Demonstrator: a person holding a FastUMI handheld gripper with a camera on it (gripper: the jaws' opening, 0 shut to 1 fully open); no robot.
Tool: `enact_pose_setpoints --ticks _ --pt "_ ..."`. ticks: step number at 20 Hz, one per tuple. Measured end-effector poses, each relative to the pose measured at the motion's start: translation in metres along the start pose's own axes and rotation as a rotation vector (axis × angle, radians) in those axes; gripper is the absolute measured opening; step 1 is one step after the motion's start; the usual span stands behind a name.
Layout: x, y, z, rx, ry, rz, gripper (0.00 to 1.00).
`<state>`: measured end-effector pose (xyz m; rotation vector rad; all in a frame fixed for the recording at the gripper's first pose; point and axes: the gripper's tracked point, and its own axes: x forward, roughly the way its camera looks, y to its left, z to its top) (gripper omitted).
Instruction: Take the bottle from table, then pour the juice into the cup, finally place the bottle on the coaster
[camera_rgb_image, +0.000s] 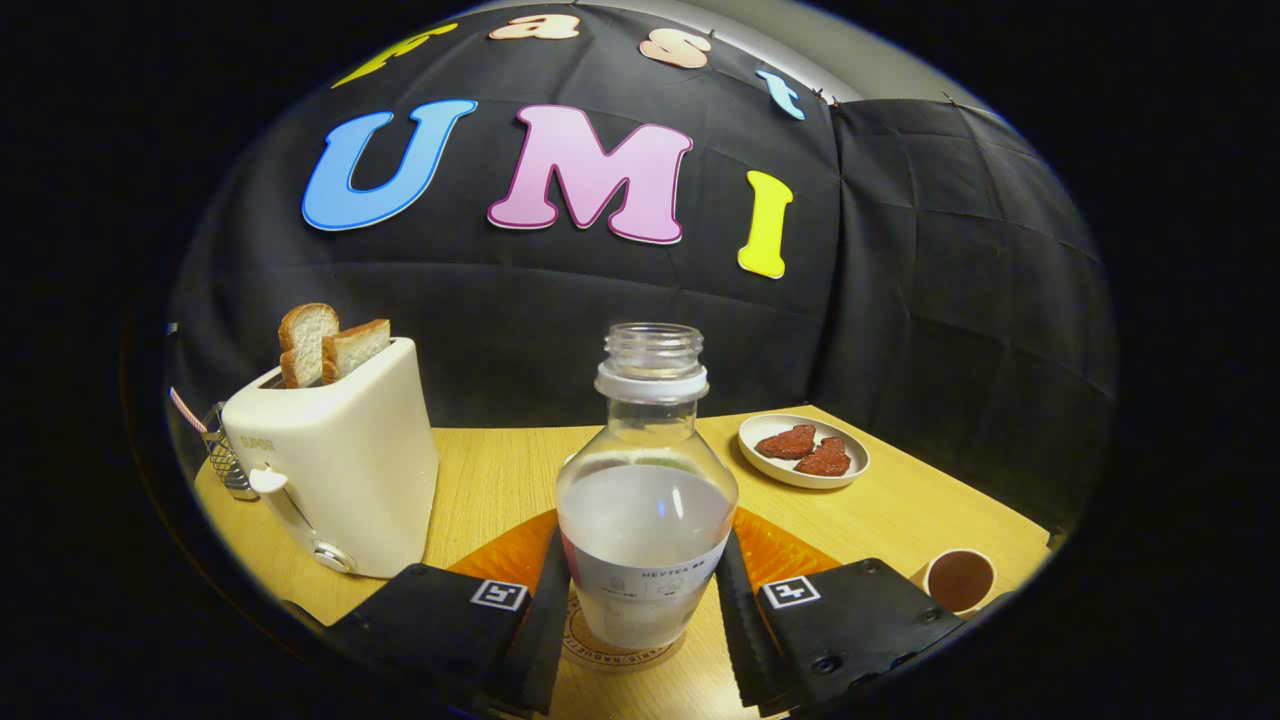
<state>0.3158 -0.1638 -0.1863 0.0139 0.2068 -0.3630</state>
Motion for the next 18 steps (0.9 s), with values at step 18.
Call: enact_pose_setpoints --ticks 18 --pt "-0.019 0.004 -0.005 -0.047 0.016 0.052 0.97"
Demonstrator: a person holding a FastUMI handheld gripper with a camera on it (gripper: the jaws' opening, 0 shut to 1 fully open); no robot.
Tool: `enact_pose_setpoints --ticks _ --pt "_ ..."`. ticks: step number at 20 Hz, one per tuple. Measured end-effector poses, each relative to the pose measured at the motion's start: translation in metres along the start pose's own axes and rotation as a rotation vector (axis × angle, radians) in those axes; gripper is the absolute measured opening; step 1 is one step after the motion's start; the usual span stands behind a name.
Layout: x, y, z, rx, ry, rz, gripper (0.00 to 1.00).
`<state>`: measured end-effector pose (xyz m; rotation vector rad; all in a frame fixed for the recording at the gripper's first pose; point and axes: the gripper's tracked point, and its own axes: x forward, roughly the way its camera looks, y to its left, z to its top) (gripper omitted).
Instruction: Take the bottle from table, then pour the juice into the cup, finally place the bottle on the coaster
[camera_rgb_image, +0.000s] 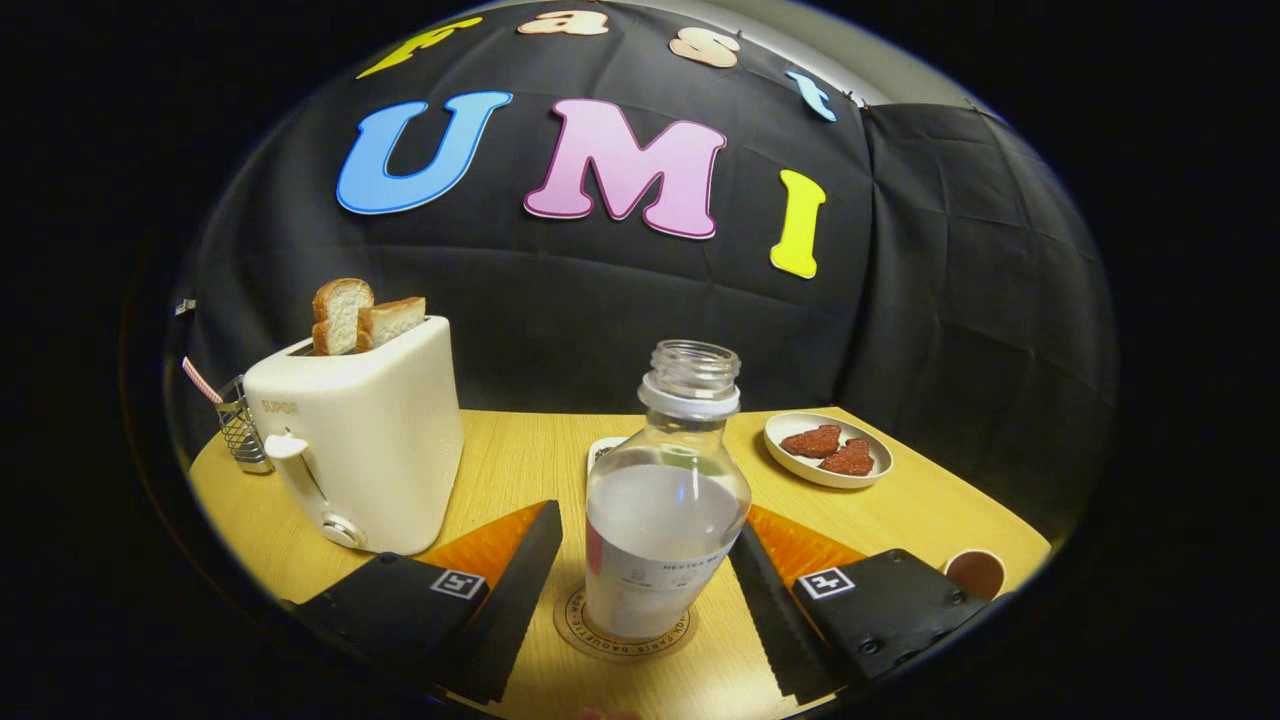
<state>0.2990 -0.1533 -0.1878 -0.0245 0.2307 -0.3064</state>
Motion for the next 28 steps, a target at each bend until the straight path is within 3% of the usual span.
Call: enact_pose_setpoints --ticks 5,10,18,28 --pt "-0.05 -0.004 0.002 -0.015 -0.003 0.031 0.97" --pt "-0.114 -0.023 0.031 0.002 -0.069 -0.019 0.97" --pt "-0.189 -0.032 0.084 0.099 -0.131 0.031 0.97" --pt "-0.281 -0.074 0.164 0.02 -0.245 0.268 0.97"
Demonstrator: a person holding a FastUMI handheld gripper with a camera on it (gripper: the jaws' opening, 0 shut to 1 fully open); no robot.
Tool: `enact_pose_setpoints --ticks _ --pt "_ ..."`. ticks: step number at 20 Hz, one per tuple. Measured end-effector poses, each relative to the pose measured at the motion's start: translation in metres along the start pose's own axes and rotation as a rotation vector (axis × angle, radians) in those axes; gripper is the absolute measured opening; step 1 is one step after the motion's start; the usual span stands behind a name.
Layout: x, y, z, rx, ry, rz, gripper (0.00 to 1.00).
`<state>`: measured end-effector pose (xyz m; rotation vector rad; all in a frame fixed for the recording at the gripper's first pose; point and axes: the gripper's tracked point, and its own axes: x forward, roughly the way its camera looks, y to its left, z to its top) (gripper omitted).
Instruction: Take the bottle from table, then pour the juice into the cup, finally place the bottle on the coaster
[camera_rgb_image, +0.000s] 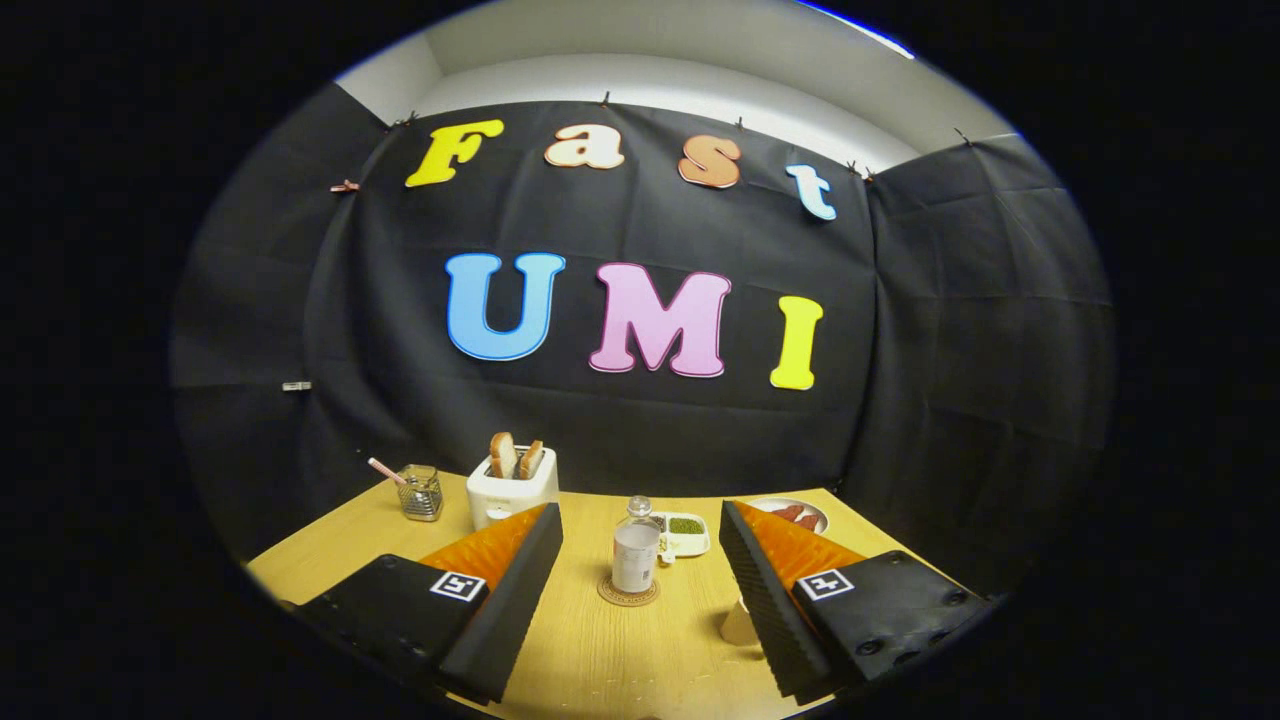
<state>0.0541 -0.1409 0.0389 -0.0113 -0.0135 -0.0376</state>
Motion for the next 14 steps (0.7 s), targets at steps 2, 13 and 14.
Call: enact_pose_setpoints --ticks 2,13,14 --pt "-0.011 -0.004 0.006 -0.009 -0.002 0.058 0.97" --pt "-0.036 -0.033 0.047 0.015 -0.017 0.112 0.97" --pt "-0.034 -0.032 0.048 0.019 -0.02 0.1 0.97"
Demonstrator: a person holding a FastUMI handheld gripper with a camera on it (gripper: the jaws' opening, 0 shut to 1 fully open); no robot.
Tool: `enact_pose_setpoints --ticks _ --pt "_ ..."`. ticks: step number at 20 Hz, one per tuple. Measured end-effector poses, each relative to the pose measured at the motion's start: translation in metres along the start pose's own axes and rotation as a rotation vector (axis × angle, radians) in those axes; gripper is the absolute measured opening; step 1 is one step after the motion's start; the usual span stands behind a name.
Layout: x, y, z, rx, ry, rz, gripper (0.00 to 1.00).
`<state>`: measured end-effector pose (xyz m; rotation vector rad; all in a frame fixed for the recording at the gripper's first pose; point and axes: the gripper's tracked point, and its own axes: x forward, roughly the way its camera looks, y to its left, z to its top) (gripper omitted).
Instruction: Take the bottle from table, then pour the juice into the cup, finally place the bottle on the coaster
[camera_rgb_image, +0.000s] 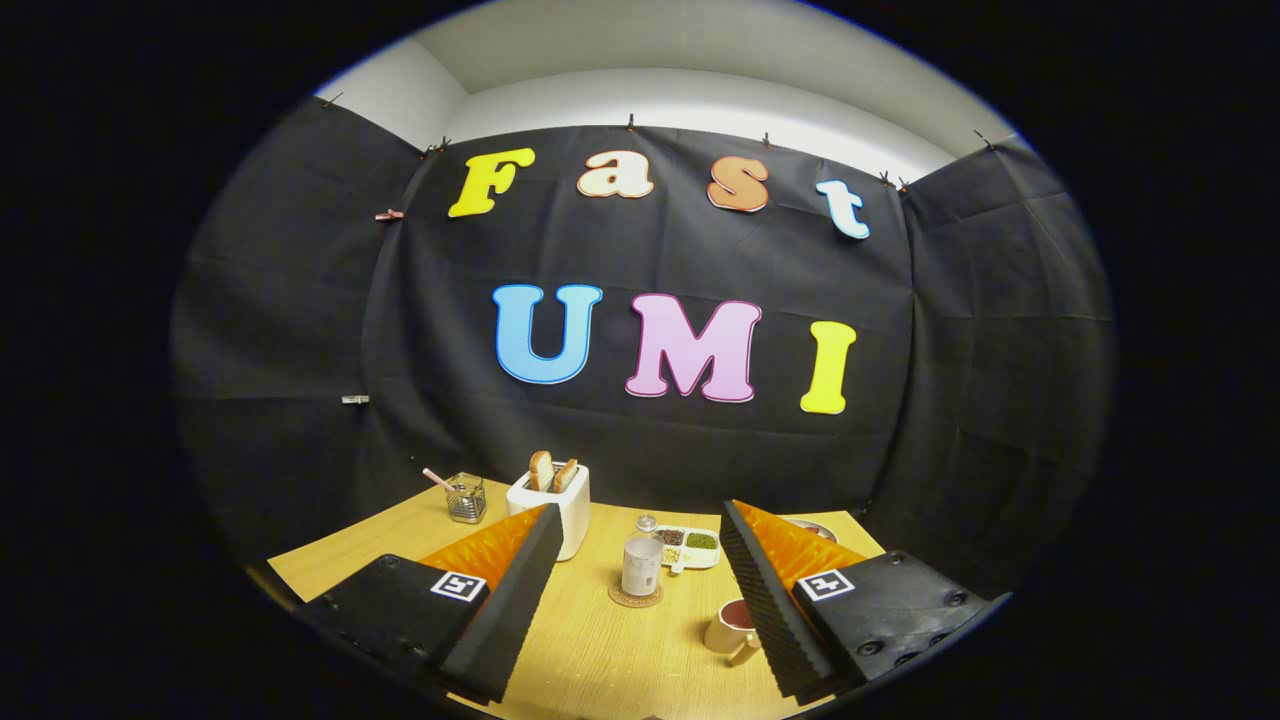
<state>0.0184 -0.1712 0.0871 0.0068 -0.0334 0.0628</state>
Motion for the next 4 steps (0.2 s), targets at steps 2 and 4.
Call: enact_pose_setpoints --ticks 2,4 --pt "0.006 0.001 0.003 0.015 -0.007 -0.029 0.97" --pt "0.012 0.009 0.003 0.023 -0.006 -0.044 0.97"
